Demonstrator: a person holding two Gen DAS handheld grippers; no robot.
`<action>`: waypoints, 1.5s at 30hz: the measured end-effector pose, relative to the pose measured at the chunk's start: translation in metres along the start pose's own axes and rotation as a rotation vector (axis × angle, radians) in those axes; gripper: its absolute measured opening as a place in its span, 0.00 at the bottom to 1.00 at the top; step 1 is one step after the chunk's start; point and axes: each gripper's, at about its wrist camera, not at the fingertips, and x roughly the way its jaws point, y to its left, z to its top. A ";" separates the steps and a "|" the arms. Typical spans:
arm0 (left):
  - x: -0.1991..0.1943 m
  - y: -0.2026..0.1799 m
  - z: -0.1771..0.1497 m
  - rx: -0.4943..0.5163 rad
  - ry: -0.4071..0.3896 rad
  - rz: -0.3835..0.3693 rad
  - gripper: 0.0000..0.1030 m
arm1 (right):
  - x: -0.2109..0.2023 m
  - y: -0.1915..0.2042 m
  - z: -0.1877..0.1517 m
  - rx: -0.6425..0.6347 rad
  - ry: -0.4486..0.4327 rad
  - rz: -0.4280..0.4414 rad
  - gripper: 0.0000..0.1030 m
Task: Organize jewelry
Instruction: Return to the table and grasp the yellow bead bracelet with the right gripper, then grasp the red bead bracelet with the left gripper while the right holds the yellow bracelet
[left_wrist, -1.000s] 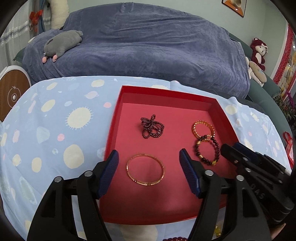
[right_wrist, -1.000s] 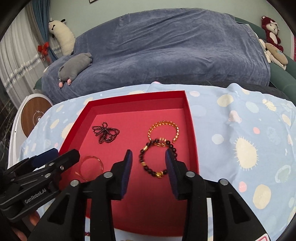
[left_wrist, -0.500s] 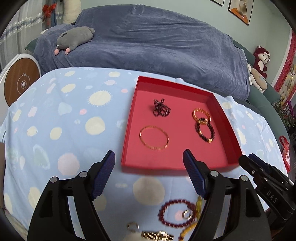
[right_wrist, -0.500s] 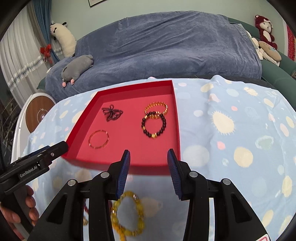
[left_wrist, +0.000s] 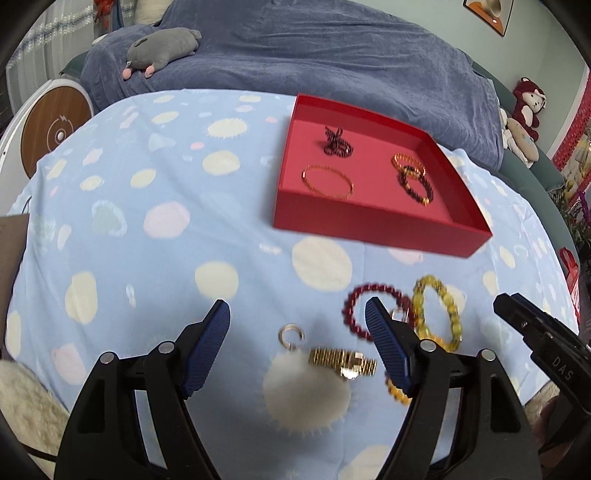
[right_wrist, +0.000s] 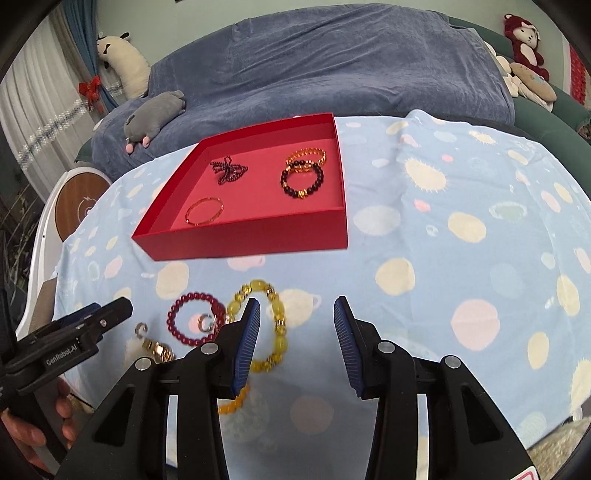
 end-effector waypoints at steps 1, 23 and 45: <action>-0.001 0.000 -0.004 0.001 0.006 0.001 0.70 | -0.001 0.000 -0.004 -0.001 0.004 -0.002 0.39; -0.002 0.011 -0.034 -0.028 0.005 0.008 0.70 | 0.028 0.016 -0.022 -0.041 0.061 -0.001 0.38; -0.001 0.011 -0.026 -0.031 -0.019 -0.029 0.70 | 0.045 0.003 -0.015 -0.009 0.092 -0.023 0.08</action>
